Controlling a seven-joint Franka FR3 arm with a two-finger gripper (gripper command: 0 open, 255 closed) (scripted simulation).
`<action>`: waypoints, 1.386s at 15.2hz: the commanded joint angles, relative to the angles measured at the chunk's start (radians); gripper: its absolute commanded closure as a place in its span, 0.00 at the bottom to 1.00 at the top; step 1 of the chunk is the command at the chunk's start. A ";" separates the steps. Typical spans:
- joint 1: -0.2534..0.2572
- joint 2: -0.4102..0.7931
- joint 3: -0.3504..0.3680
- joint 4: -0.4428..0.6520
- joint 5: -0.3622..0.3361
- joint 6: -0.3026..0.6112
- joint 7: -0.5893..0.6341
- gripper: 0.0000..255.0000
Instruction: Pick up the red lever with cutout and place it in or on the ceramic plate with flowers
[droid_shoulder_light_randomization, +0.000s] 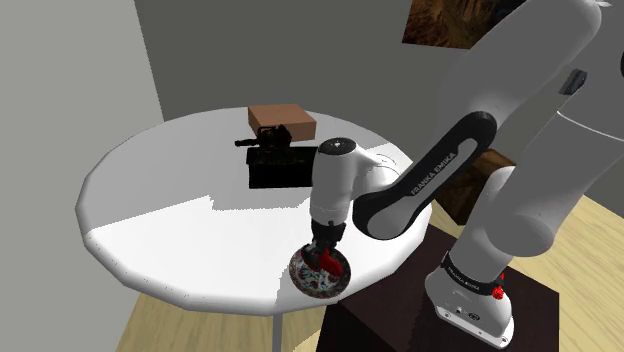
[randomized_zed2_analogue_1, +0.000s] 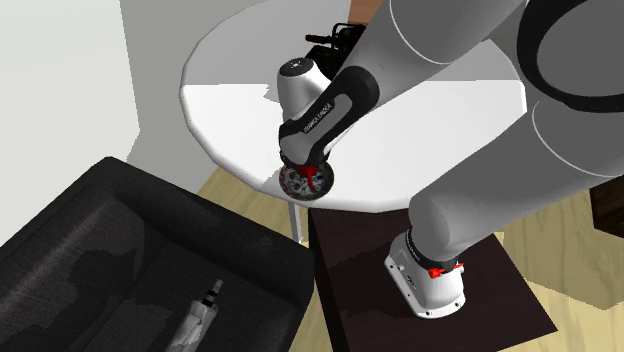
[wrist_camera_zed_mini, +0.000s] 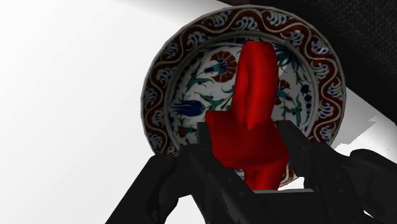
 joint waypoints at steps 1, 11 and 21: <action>-0.005 0.018 0.004 0.000 -0.015 0.018 0.012 1.00; -0.005 0.019 0.004 0.000 -0.015 0.018 0.012 0.00; 0.035 -0.132 -0.025 0.032 0.081 -0.153 -0.059 0.00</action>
